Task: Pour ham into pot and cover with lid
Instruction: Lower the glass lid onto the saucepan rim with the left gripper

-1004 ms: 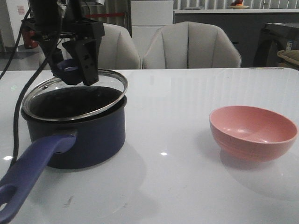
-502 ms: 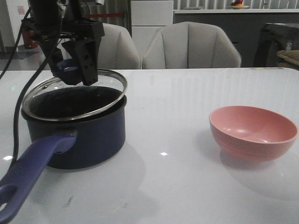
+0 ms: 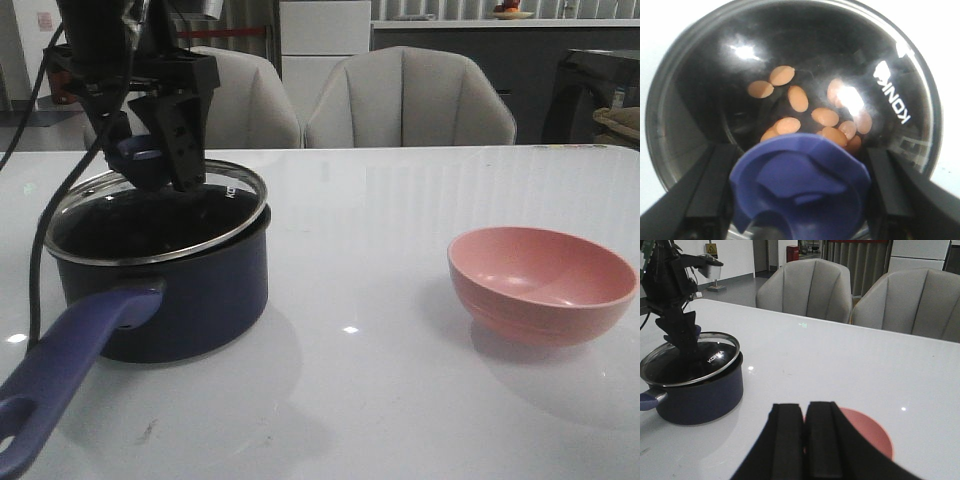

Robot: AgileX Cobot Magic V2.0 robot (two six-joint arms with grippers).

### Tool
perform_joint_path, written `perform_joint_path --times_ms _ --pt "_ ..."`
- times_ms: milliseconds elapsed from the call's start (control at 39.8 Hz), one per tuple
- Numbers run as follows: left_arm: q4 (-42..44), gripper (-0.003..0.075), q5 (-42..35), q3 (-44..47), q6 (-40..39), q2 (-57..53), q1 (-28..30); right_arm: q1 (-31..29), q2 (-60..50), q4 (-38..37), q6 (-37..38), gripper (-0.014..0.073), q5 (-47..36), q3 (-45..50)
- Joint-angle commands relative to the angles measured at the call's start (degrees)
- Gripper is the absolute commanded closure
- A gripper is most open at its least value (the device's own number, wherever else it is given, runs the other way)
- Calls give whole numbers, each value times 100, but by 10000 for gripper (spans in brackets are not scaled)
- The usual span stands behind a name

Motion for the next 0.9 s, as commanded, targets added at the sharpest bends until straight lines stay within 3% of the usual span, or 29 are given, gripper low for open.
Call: perform_joint_path --times_ms 0,477,778,878 --pt "6 566 305 -117 -13 -308 -1 7 28 19 -48 462 -331 -151" --pt "-31 185 305 -127 -13 -90 -1 7 28 19 -48 462 -331 -151" --pt "-31 158 305 -127 -13 -90 -1 7 28 19 -48 462 -331 -151" --pt "-31 117 305 -176 -28 -90 -1 7 28 19 -48 462 -331 -151"
